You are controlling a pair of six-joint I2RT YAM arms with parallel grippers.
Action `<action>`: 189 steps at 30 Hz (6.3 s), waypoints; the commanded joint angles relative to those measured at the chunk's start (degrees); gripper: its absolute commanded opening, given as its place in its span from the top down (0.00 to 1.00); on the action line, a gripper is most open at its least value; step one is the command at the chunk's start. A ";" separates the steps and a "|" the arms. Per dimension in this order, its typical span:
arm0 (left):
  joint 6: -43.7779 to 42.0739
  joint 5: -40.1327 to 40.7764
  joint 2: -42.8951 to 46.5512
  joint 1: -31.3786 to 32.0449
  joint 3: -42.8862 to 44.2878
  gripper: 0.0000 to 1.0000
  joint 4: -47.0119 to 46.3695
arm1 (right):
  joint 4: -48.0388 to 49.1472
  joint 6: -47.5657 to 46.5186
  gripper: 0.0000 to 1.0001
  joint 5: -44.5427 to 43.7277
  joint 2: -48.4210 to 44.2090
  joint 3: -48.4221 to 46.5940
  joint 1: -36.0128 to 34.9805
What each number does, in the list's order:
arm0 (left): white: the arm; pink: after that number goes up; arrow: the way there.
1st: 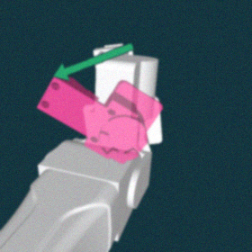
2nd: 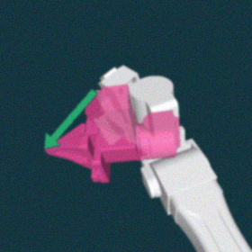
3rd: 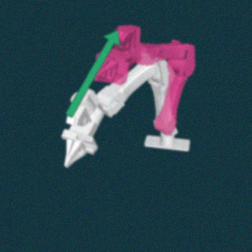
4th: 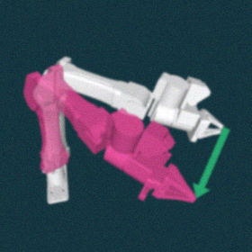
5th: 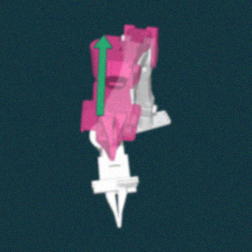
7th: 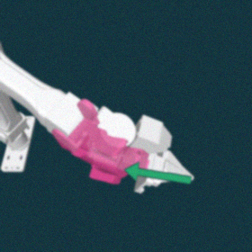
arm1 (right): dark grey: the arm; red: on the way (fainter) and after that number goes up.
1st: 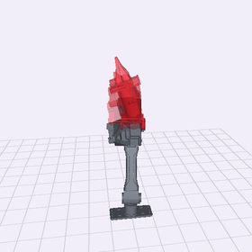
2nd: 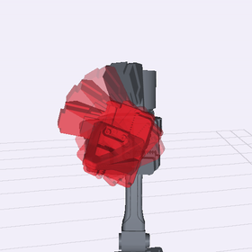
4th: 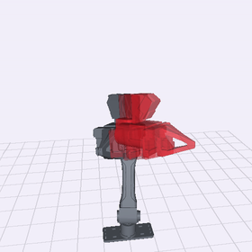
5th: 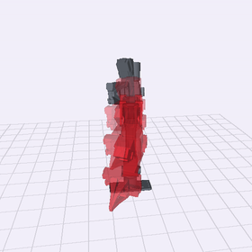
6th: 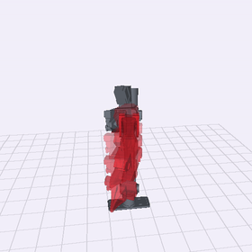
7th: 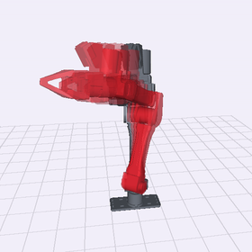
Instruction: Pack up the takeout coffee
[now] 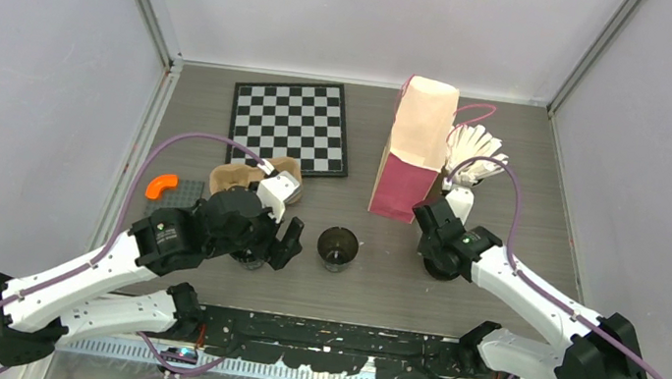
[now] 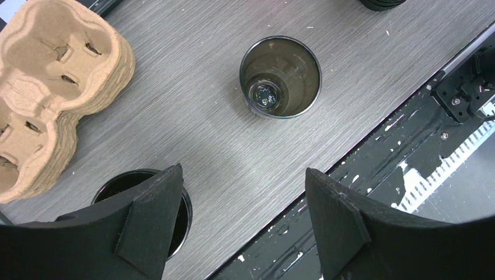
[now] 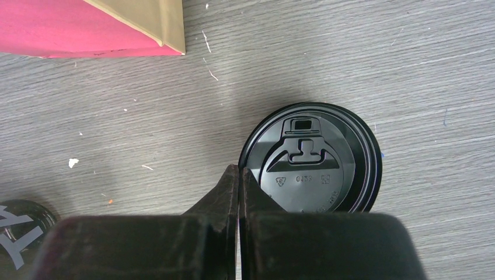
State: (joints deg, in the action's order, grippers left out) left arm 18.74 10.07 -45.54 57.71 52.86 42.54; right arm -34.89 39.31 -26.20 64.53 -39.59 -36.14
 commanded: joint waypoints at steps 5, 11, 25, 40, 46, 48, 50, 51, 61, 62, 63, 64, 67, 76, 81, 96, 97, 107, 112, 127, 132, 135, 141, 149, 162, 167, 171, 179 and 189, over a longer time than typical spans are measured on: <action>-1.12 1.01 0.36 -0.11 0.58 0.22 -0.90 | 1.76 1.17 0.92 -1.07 -0.95 0.46 0.77; -1.08 0.84 0.18 -0.18 0.66 0.22 -0.97 | 1.76 0.46 0.95 -0.18 -1.05 0.16 0.97; -1.08 0.79 0.36 -0.07 0.58 0.22 -0.92 | -0.41 2.39 0.91 -3.62 -1.49 -0.69 1.68; -1.08 0.48 0.26 -0.16 0.57 0.22 -0.91 | -12.40 14.13 0.71 -14.77 -0.60 -4.41 9.33; -1.16 0.35 0.36 -0.16 0.61 0.22 -1.05 | -12.11 13.05 0.63 -11.30 -1.20 -3.44 11.49; -1.16 0.26 0.35 -0.11 0.62 0.22 -0.98 | -11.69 12.91 0.63 -10.27 -1.61 -2.73 11.93; -1.16 0.15 0.43 -0.10 0.58 0.22 -1.05 | -11.38 12.92 0.64 -9.62 -1.98 -2.04 12.14; -1.16 0.06 0.45 -0.14 0.58 0.22 -0.98 | -11.14 12.88 0.65 -9.52 -2.11 -1.68 12.23; -1.08 -0.05 0.48 -0.13 0.43 0.22 -0.91 | -10.95 13.45 0.69 -9.83 -0.24 -1.09 12.42; -1.08 -0.02 0.53 -0.09 0.46 0.22 -1.03 | -10.92 13.52 0.69 -9.79 -0.08 -1.05 12.49; -1.03 0.03 0.52 -0.14 0.47 0.22 -1.01 | -10.91 13.49 0.69 -9.69 0.04 -1.13 12.45; -1.07 0.04 0.53 -0.10 0.49 0.22 -1.03 | -10.92 13.44 0.69 -9.68 0.21 -1.22 12.47; -1.08 0.04 0.38 -0.12 0.48 0.22 -1.06 | -10.96 13.47 0.69 -9.70 0.49 -1.20 12.48; -1.08 0.04 0.45 -0.10 0.48 0.22 -1.06 | -10.90 13.34 0.69 -9.24 1.36 -1.53 12.62; -1.08 -0.04 0.47 -0.14 0.49 0.22 -1.09 | -10.70 13.36 0.69 -9.06 1.81 -1.39 12.63; -0.99 -0.09 1.07 -0.12 0.47 0.22 -1.00 | -10.46 13.67 0.73 -8.52 2.12 -1.12 12.59; -1.02 -0.10 1.07 -0.09 0.46 0.22 -1.05 | -10.43 13.69 0.73 -8.44 2.31 -1.21 12.64; -1.08 -0.05 1.07 -0.07 0.48 0.22 -0.98 | -10.52 13.85 0.71 -8.44 3.20 -1.44 12.62; -1.08 -0.05 1.00 -0.11 0.48 0.22 -0.98 | -10.81 13.70 0.69 -8.54 2.98 -1.56 12.59; -1.08 -0.02 0.98 -0.11 0.48 0.22 -0.98 | -10.92 14.22 0.72 -9.22 4.12 -1.72 12.60; -1.11 -0.13 0.91 -0.14 0.47 0.22 -1.07 | -11.00 14.32 0.83 -9.40 3.12 -1.45 12.64; -1.08 -0.13 0.89 -0.06 0.44 0.22 -1.07 | -10.90 14.20 0.90 -9.45 2.68 -1.32 12.60; -1.08 -0.05 0.98 -0.12 0.46 0.22 -1.03 | -10.68 13.75 1.00 -9.04 1.82 -1.12 12.64; -1.08 -0.05 0.81 -0.08 0.39 0.22 -1.17 | -10.43 11.43 1.00 -4.00 -2.88 -1.13 12.64; -1.25 0.85 0.40 -0.09 0.75 0.22 -0.54 | -17.65 10.84 1.00 -1.49 -12.11 -3.49 12.59; -1.51 0.66 0.05 -0.12 0.88 0.22 -1.30 | -19.86 9.80 1.00 1.35 -16.87 -5.59 12.62; 0.08 -0.32 -1.26 -0.15 2.41 0.23 -1.52 | -21.36 8.47 1.00 4.58 -18.60 -8.34 12.60; 7.82 -1.16 -7.29 -0.12 7.40 0.25 -3.62 | -16.40 8.02 1.00 17.47 -21.37 -9.24 7.85; 12.68 -4.70 -22.61 -0.07 17.61 0.32 -4.58 | -11.55 12.87 1.00 9.43 -16.35 -14.23 -8.48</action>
State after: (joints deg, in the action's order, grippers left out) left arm 28.67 8.75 -64.20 57.71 66.78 40.80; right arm -51.13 50.02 -13.37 46.33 -49.52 -41.10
